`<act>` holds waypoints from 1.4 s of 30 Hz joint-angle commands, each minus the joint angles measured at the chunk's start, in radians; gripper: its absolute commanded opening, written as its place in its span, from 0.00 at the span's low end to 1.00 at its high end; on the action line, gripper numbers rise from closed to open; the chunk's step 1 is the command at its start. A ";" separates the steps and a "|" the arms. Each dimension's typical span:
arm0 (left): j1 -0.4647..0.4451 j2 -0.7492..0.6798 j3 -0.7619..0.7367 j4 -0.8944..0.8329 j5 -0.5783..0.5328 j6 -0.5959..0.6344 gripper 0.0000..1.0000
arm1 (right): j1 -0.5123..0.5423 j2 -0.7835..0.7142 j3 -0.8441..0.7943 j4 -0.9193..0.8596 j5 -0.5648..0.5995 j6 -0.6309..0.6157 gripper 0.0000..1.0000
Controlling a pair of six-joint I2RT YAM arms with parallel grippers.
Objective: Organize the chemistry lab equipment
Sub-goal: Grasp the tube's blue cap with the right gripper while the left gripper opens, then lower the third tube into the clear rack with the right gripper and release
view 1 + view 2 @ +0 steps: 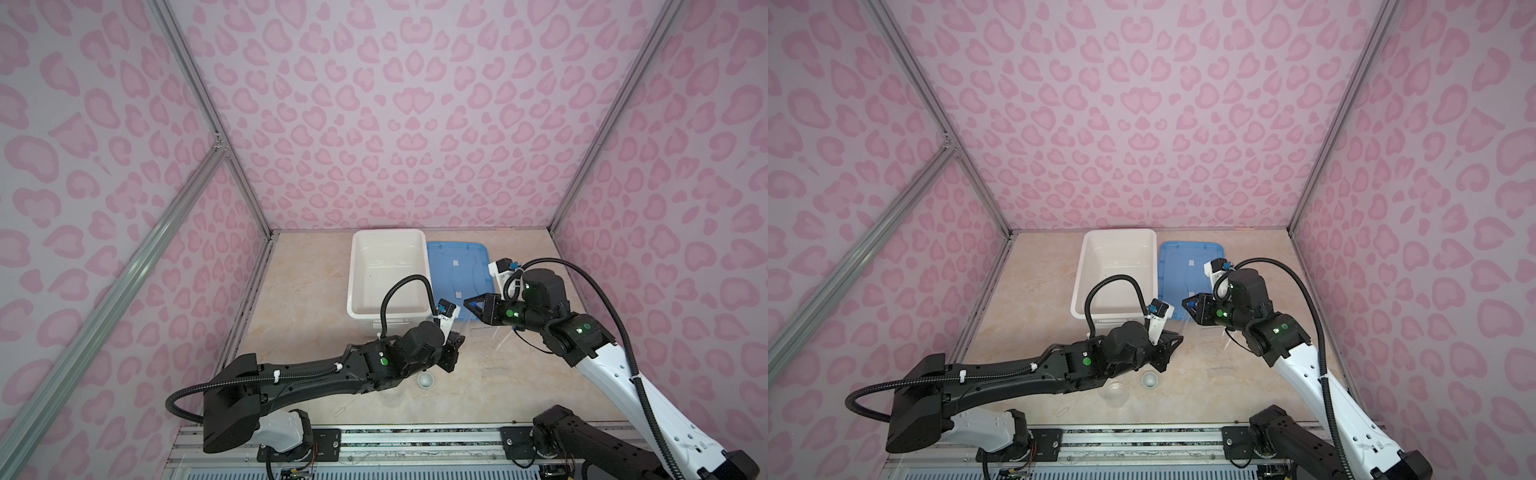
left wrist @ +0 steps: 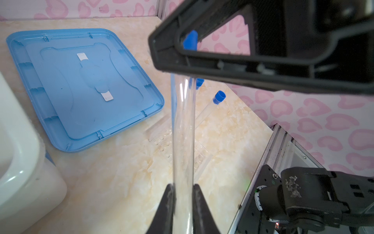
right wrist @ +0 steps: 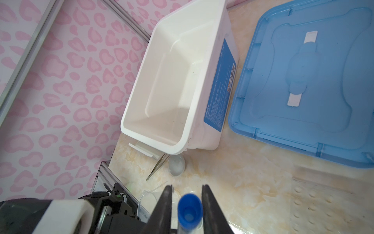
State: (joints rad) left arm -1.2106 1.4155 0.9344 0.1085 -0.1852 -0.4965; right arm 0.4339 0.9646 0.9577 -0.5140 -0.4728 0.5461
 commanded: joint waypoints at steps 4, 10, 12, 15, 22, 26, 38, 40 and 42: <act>-0.001 0.009 0.012 0.033 -0.020 0.008 0.12 | 0.002 -0.016 -0.013 -0.012 -0.004 -0.006 0.21; -0.001 0.010 0.013 0.035 -0.023 0.009 0.17 | 0.001 -0.032 -0.011 -0.022 0.015 -0.030 0.16; -0.001 0.011 0.017 0.036 -0.017 0.007 0.26 | 0.002 -0.042 -0.011 -0.024 0.032 -0.049 0.16; -0.001 0.007 0.015 0.052 -0.001 -0.008 0.65 | 0.010 -0.086 -0.024 -0.033 0.103 -0.100 0.15; -0.001 -0.014 0.011 0.110 0.063 -0.093 0.99 | 0.154 -0.259 -0.114 -0.050 0.471 -0.204 0.14; -0.003 -0.006 0.004 0.126 0.072 -0.115 0.99 | 0.261 -0.355 -0.192 -0.047 0.687 -0.208 0.13; -0.002 0.032 0.002 0.142 0.098 -0.150 0.98 | 0.324 -0.615 -0.343 -0.101 1.058 -0.065 0.14; -0.003 0.039 0.008 0.137 0.111 -0.159 0.98 | 0.326 -0.643 -0.369 -0.104 1.081 -0.051 0.14; -0.002 0.042 0.013 0.136 0.123 -0.160 0.98 | 0.324 -0.656 -0.393 -0.093 1.089 -0.050 0.14</act>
State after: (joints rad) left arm -1.2118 1.4483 0.9337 0.2108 -0.0864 -0.6434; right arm 0.7582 0.3248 0.5907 -0.5995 0.5385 0.4614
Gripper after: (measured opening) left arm 0.976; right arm 0.152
